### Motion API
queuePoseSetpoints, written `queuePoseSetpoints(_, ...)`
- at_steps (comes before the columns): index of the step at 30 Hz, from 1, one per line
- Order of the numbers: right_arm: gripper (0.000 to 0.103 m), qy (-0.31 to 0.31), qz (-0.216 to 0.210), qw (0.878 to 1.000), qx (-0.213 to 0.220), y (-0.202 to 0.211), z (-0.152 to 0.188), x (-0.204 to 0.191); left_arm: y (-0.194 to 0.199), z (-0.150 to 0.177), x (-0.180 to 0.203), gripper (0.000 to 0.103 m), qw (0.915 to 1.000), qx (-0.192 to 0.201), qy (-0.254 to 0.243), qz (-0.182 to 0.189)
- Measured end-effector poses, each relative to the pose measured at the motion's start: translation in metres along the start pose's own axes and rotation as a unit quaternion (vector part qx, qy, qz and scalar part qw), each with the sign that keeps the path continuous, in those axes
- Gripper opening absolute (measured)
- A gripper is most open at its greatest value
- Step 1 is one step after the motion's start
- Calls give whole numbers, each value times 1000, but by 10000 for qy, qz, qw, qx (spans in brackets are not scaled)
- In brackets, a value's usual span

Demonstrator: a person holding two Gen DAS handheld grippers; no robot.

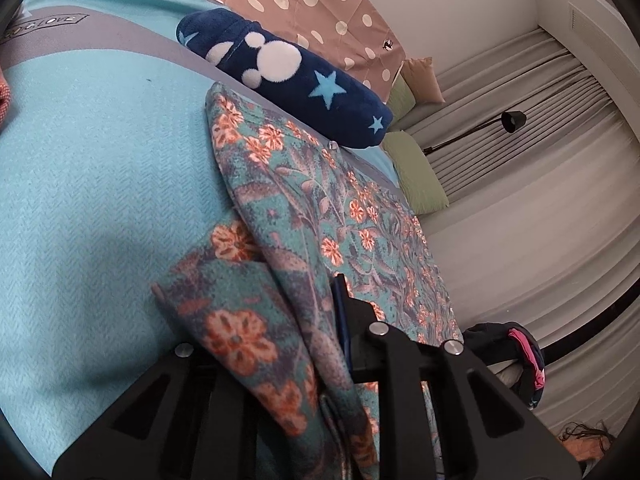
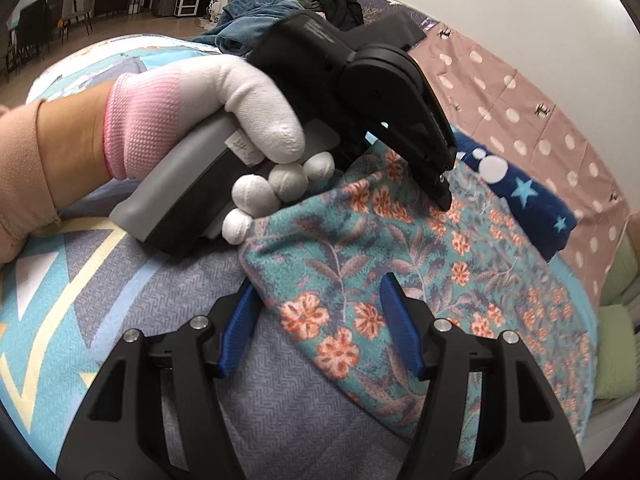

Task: Fold small clothes
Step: 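Grasp the shirt end with both grippers and fold it over the shirt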

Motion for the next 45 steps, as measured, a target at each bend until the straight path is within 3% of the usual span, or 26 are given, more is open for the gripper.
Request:
queuePoseSetpoints(4,60,279,416,9987,18,-3,-6,-9,-1,-2,-1,17,9999,-22,8,144)
queuePoseSetpoints(7,59,130,381,9992,26,-7,-9,-4,1,-2,-2,15,9995,16,69,292)
queuePoseSetpoints(10,39,81,307,9995,7,-10,-10,-1,1,-1,-1,11,9995,17,53,307)
queuePoseSetpoints(12,18,112,466,9988,14,-9,-9,-1,1,-1,0,10,9997,14,34,255)
queuePoseSetpoints(14,13,-21,406,9990,165,-2,-10,3,2,-2,1,10,9998,22,24,178)
queuePoseSetpoints(23,12,-819,269,9924,884,49,-13,42,7,-18,40,10,9998,119,-121,112)
queuePoseSetpoints(32,12,-1751,130,9759,1294,92,11,95,-6,-25,78,10,9998,114,29,-166)
queuePoseSetpoints(40,12,-2526,62,9542,1601,124,52,136,-26,-28,136,10,9980,137,-349,-504)
queuePoseSetpoints(45,13,-3231,-292,9278,1843,141,90,166,-46,-25,174,10,9954,64,-654,-692)
Point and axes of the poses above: each gripper's, at about its wrist camera, not at the fingertips, and y roughly against the way its jaws point, x to its right, z to its underside, the point moved 5 cm from there along -y, roughly the way its jaws point, and after that the axes turned 15 degrees about -z, right-handed, at the moved point
